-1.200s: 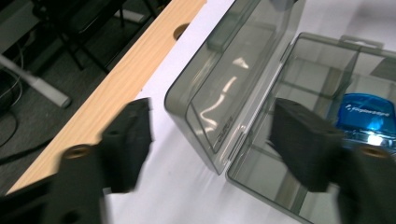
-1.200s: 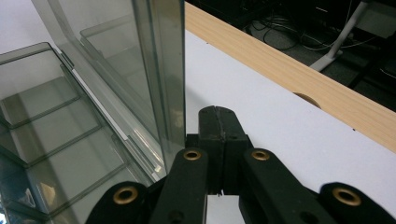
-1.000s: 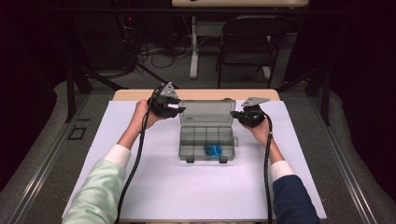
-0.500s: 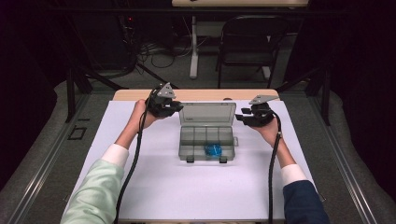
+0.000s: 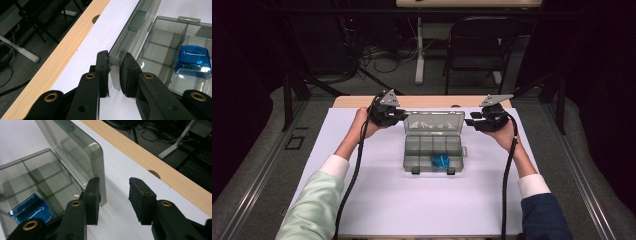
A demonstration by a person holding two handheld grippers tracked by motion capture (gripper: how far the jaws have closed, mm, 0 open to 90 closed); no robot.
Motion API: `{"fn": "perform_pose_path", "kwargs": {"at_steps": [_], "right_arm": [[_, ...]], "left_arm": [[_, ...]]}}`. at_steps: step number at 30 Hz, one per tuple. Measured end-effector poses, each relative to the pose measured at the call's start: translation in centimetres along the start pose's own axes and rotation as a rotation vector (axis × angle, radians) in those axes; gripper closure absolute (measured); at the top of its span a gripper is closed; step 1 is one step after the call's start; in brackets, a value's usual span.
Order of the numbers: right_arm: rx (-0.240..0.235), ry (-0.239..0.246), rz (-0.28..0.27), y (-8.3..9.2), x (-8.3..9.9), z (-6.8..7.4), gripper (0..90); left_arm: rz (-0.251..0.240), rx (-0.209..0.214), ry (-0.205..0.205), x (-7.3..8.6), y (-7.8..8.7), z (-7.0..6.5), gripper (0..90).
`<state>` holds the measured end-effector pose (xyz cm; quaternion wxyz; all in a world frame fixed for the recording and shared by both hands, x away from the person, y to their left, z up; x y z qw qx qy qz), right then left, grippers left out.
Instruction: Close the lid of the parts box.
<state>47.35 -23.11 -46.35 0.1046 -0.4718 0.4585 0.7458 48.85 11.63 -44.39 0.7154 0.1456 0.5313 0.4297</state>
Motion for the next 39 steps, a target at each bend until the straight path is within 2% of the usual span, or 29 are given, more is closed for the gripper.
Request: {"fn": "perform_pose_path", "kwargs": {"at_steps": [5, 9, 13, 15, 22, 23, 24, 26, 28, 30, 31, 32, 34, 36, 39], "right_arm": [[-0.012, 0.038, -0.002, 0.5, -0.6, 0.9, 59.5], [0.006, 0.043, -0.006, 0.0, -1.3, 1.4, 65.1], [-0.022, 0.036, -0.012, -0.6, -1.8, 1.9, 71.0], [-0.018, 0.048, -0.004, -0.8, -1.8, 2.1, 73.8], [0.007, 0.084, 0.007, -0.3, -1.4, 2.9, 74.9], [0.009, 0.091, 0.006, -0.3, -1.4, 3.0, 74.9], [0.01, 0.093, 0.007, -0.3, -1.3, 3.0, 75.2], [0.016, 0.093, 0.007, -0.2, -1.3, 3.1, 75.6], [0.018, 0.095, 0.005, -0.2, -1.3, 3.1, 75.8], [0.018, 0.095, 0.003, -0.2, -1.3, 3.1, 75.9], [0.019, 0.099, 0.002, -0.2, -1.3, 3.1, 76.0], [0.022, 0.102, 0.002, -0.2, -1.2, 3.1, 76.1], [0.024, 0.099, 0.002, -0.1, -1.1, 3.2, 76.5], [0.03, 0.1, 0.002, 0.1, -1.0, 3.2, 77.1], [0.032, 0.105, -0.005, 0.2, -0.8, 3.3, 77.4]], "left_arm": [[0.006, -0.004, -0.005, -0.1, 0.0, -0.1, 78.3], [0.001, 0.0, 0.0, -0.1, -0.1, 0.0, 78.3], [-0.006, 0.007, 0.008, 0.0, 0.0, -0.1, 78.6], [-0.009, 0.009, 0.012, 0.1, 0.1, -0.2, 78.7], [-0.018, 0.013, 0.023, 0.2, 0.4, -0.9, 78.3], [-0.017, 0.016, 0.02, 0.1, 0.4, -0.9, 76.5], [-0.017, 0.016, 0.027, 0.0, 0.5, -1.0, 70.3], [-0.051, 0.03, 0.044, -0.3, 1.0, -0.8, 51.4], [-0.101, 0.021, 0.061, -1.0, 1.9, -0.6, 49.5], [-0.109, -0.004, 0.079, -1.7, 2.6, -0.3, 52.0], [-0.101, -0.03, 0.092, -2.0, 2.8, -0.1, 56.9], [-0.084, -0.048, 0.094, -2.3, 2.8, 0.0, 67.0], [-0.039, -0.071, 0.104, -2.7, 2.5, 0.2, 75.7], [-0.013, -0.071, 0.112, -2.7, 2.0, 0.2, 81.9], [-0.003, -0.051, 0.117, -2.7, 1.5, 0.0, 85.3]]}}
Point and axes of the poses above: each handheld gripper's, and its own axes: y roughly backward along the jaws, x roughly out of its underside, z roughly to its left, the point moved 2 cm from there along -y, roughly forward along the jaws, and after that the axes turned 15 degrees about -y, right-handed, at the moved point
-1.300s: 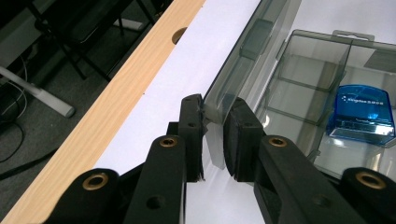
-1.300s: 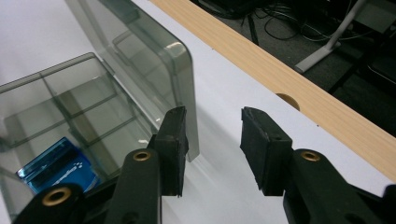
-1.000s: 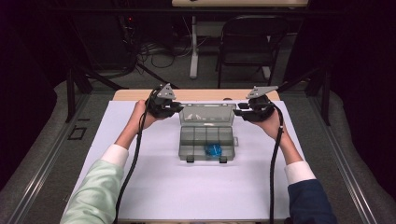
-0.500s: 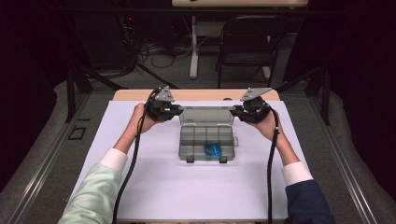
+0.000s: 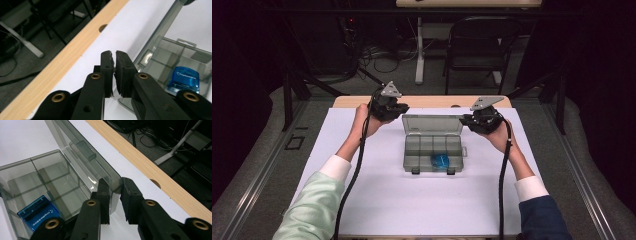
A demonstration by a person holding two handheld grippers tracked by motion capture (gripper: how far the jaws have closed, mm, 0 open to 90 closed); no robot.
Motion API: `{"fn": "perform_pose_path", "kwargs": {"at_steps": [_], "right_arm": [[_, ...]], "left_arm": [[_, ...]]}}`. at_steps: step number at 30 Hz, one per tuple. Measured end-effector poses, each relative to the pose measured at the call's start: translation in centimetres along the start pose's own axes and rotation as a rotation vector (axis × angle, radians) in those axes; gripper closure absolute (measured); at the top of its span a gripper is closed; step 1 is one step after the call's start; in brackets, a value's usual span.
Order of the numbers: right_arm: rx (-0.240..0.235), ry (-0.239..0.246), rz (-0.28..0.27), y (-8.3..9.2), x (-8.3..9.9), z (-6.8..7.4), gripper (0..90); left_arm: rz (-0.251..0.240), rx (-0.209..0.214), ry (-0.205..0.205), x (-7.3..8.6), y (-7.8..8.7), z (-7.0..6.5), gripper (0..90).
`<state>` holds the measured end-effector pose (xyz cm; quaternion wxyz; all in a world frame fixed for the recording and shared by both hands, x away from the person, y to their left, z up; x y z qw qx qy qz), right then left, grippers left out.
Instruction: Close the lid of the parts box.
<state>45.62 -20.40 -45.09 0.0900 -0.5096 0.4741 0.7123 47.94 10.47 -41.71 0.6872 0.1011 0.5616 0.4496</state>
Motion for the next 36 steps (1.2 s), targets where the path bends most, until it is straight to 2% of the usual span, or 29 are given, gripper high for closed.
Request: {"fn": "perform_pose_path", "kwargs": {"at_steps": [4, 12, 18, 21, 22, 23, 26, 29, 33, 36], "right_arm": [[0.0, 0.0, -0.004, 0.2, 0.2, 0.2, 77.4], [0.005, 0.003, -0.003, 0.6, 0.9, 0.8, 76.5], [0.011, 0.002, -0.003, 0.9, 1.4, 1.3, 75.3], [0.001, 0.001, 0.002, 1.0, 1.6, 1.5, 71.4], [-0.002, -0.004, 0.011, 1.0, 1.7, 1.5, 64.7], [-0.011, -0.015, 0.022, 1.0, 1.7, 1.5, 57.2], [-0.066, -0.037, 0.026, 1.1, 2.1, 1.7, 43.6], [-0.121, -0.044, 0.029, 1.6, 2.4, 2.2, 36.6], [-0.168, -0.075, 0.022, 2.3, 2.7, 2.9, 36.0], [-0.211, -0.094, -0.015, 2.9, 2.6, 3.3, 46.1]], "left_arm": [[0.007, 0.016, 0.0, 0.1, -0.3, -0.4, 86.5], [0.006, 0.046, -0.023, 0.5, -0.3, -1.5, 87.0], [0.0, 0.064, -0.019, 0.9, -0.1, -2.1, 88.4], [-0.003, 0.073, -0.004, 1.1, -0.1, -2.4, 89.0], [-0.007, 0.073, 0.003, 1.2, -0.1, -2.4, 88.9], [-0.007, 0.083, 0.008, 1.3, -0.1, -2.6, 88.7], [-0.005, 0.085, 0.007, 1.6, -0.2, -3.0, 88.4], [0.005, 0.091, -0.003, 1.9, -0.3, -3.5, 87.0], [0.0, 0.092, 0.004, 2.5, -0.5, -4.1, 87.1], [-0.004, 0.109, 0.003, 2.9, -0.6, -4.6, 89.0]]}}
Point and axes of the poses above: each handheld gripper's, and its own axes: y roughly backward along the jaws, x roughly out of its underside, z roughly to its left, the point moved 2 cm from there along -y, roughly forward along the jaws, and after that the axes turned 15 degrees about -y, right-handed, at the moved point
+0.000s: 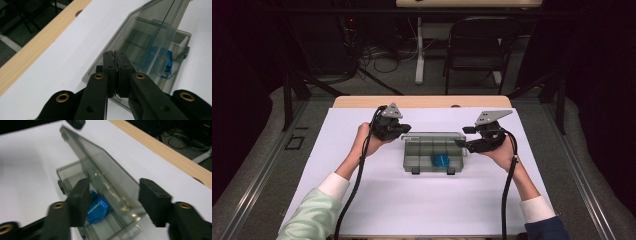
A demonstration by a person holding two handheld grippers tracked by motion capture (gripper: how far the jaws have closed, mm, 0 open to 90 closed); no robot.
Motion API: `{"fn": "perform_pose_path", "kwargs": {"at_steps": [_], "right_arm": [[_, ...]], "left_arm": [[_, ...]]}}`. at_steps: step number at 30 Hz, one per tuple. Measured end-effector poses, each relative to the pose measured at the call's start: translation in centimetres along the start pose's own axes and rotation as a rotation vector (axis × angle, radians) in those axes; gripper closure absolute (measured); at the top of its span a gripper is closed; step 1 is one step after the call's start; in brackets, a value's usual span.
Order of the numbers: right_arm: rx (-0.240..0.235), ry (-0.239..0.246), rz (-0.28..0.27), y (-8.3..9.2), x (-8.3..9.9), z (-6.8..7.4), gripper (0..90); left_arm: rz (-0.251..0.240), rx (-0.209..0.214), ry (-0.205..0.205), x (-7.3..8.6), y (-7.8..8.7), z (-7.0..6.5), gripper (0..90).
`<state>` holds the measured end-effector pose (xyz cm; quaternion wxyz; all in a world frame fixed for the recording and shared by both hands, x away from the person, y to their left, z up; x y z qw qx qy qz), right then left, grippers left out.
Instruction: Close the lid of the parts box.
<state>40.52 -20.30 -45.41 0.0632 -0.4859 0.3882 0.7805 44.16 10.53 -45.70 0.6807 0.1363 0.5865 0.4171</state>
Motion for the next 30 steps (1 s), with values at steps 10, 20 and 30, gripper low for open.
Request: {"fn": "perform_pose_path", "kwargs": {"at_steps": [10, 20, 30], "right_arm": [[0.094, 0.033, -0.018, -2.3, 1.7, 0.6, 86.5], [0.118, 0.06, 0.044, -4.2, 3.2, 1.0, 90.0], [0.128, 0.066, 0.066, -4.5, 4.0, 1.0, 90.0]], "left_arm": [[0.012, 0.026, -0.007, 1.6, -0.9, -1.8, 90.0], [0.003, 0.031, 0.011, 3.2, -1.6, -3.1, 90.0], [0.01, 0.035, 0.004, 3.7, -2.2, -3.9, 90.0]]}}
Point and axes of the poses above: each handheld gripper's, and its own axes: y roughly backward along the jaws, x roughly out of its underside, z roughly to its left, the point moved 2 cm from there along -y, roughly forward along the jaws, and after that the axes turned 15 degrees about -y, right-handed, at the moved point
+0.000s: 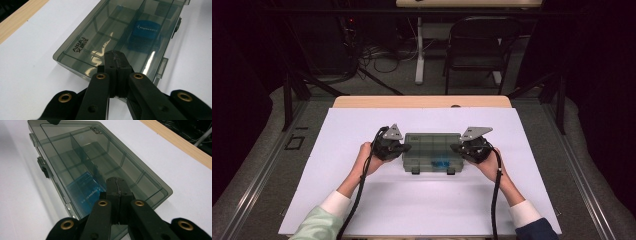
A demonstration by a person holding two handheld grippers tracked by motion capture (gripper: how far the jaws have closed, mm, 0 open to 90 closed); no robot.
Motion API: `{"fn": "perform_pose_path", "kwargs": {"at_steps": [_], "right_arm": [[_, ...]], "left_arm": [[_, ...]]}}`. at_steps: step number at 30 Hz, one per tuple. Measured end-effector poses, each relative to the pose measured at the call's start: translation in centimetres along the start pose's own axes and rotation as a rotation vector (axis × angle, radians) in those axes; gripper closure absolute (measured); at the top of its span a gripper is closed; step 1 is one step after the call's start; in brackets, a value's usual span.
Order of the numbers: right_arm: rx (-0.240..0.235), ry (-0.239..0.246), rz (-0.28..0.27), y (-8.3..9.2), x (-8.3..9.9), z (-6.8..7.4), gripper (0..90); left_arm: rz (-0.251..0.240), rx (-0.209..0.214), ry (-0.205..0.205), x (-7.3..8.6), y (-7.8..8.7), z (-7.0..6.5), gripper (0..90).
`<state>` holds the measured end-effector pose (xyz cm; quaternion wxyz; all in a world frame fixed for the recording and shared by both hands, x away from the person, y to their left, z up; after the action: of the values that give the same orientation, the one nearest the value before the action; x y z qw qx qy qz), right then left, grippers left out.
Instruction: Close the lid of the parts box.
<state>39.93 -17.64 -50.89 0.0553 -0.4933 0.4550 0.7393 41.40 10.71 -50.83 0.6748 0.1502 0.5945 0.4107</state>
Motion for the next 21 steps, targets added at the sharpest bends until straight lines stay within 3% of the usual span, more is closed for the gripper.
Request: {"fn": "perform_pose_path", "kwargs": {"at_steps": [10, 13, 21], "right_arm": [[0.008, 0.015, 0.017, -0.3, 0.7, 0.4, 90.0], [0.008, 0.022, 0.019, -0.5, 0.8, 0.6, 90.0], [0.003, 0.031, 0.041, -0.6, 1.0, 0.8, 90.0]], "left_arm": [[0.01, -0.021, -0.01, 0.5, -0.1, -0.5, 90.0], [-0.001, -0.031, 0.005, 0.8, -0.2, -0.8, 90.0], [0.01, -0.051, -0.014, 1.1, -0.1, -1.3, 90.0]]}}
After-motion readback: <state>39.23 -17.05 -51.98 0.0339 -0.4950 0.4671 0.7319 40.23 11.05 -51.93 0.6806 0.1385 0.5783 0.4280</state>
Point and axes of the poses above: each handheld gripper's, and its own axes: y roughly backward along the jaws, x roughly out of its underside, z roughly to its left, the point moved 2 cm from there along -y, roughly forward along the jaws, and after that the axes turned 15 degrees about -y, right-handed, at the moved point
